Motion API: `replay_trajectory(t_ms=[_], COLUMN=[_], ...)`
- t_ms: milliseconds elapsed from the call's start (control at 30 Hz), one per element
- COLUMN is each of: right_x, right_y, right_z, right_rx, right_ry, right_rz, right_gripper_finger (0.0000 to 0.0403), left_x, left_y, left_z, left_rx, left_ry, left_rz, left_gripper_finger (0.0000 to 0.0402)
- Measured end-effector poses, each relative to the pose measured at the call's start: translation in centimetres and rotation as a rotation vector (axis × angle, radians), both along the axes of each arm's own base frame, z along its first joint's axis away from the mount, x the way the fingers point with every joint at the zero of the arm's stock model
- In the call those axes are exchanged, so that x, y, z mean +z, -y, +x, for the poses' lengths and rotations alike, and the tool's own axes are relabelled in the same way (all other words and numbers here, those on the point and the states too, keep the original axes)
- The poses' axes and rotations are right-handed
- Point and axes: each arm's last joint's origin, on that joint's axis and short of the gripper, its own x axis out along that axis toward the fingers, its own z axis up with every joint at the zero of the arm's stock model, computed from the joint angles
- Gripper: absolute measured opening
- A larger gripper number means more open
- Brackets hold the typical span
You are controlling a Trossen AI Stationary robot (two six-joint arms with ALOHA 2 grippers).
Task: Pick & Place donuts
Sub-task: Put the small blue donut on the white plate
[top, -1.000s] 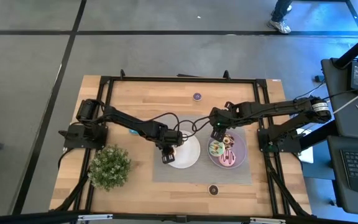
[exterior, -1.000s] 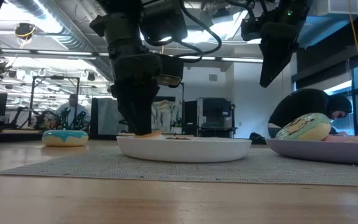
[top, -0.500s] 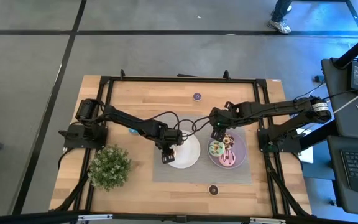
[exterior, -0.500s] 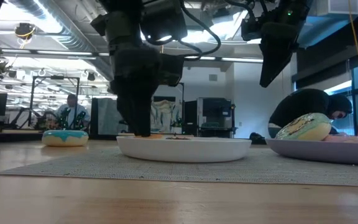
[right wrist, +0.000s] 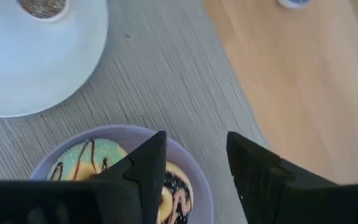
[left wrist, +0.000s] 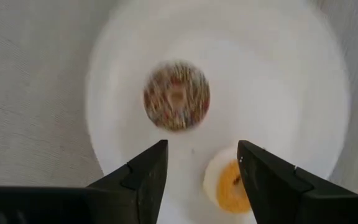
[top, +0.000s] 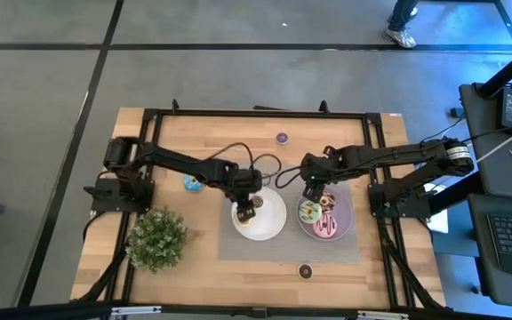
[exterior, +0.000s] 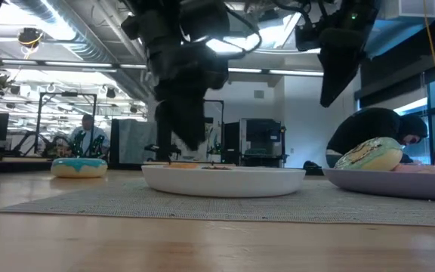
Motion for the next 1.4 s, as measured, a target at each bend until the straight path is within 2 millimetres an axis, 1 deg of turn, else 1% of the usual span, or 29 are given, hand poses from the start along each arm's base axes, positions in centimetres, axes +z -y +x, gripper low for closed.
replay_trajectory(t_ms=[100,167,267,367,500,633,733,867,967,1067,1167,1267,1400], right_x=[0.8,1.8,3.5,4.8,5.6,5.9,5.9,5.9,5.9,6.0,6.0,6.0,6.0], right_y=[0.0,0.0,0.1,0.1,0.2,0.3,0.3,0.3,0.4,0.4,0.4,0.4,0.5], right_z=[-1.1,-2.0,-3.3,-4.4,-5.5,-5.8,-5.8,-5.8,-5.8,-5.8,-5.8,-5.8,-5.8], right_rx=[-0.047,-0.075,-0.091,-0.106,-0.154,-0.180,-0.186,-0.207,-0.235,-0.246,-0.247,-0.247,-0.257], right_ry=[0.007,0.054,0.147,0.225,0.279,0.302,0.305,0.311,0.320,0.324,0.324,0.324,0.328], right_rz=[0.020,0.031,0.043,0.053,0.041,0.036,0.037,0.037,0.021,0.009,0.007,0.006,-0.017], right_gripper_finger=[0.0170,0.0170,0.0170,0.0170,0.0170,0.0170,0.0170,0.0170,0.0170,0.0170,0.0170,0.0170,0.0170], left_x=[0.9,1.2,1.5,1.7,2.2,2.7,2.9,3.5,4.2,5.0,5.7,6.1,6.0], left_y=[-0.8,-1.0,-1.7,-3.0,-4.9,-8.0,-10.6,-14.0,-15.9,-17.0,-17.4,-17.8,-17.7], left_z=[0.1,0.2,0.6,0.9,1.3,1.3,0.8,0.4,0.1,0.2,0.3,0.3,0.3], left_rx=[0.060,0.125,0.155,0.187,0.199,0.216,0.267,0.360,0.393,0.344,0.313,0.298,0.274], left_ry=[0.048,0.072,0.120,0.166,0.252,0.329,0.362,0.454,0.540,0.648,0.728,0.765,0.761], left_rz=[-0.018,-0.050,-0.069,-0.076,-0.131,-0.166,-0.118,-0.001,0.015,-0.029,-0.033,-0.013,0.012], left_gripper_finger=[0.0192,0.0192,0.0189,0.0187,0.0189,0.0191,0.0188,0.0185,0.0188,0.0192,0.0193,0.0194,0.0205])
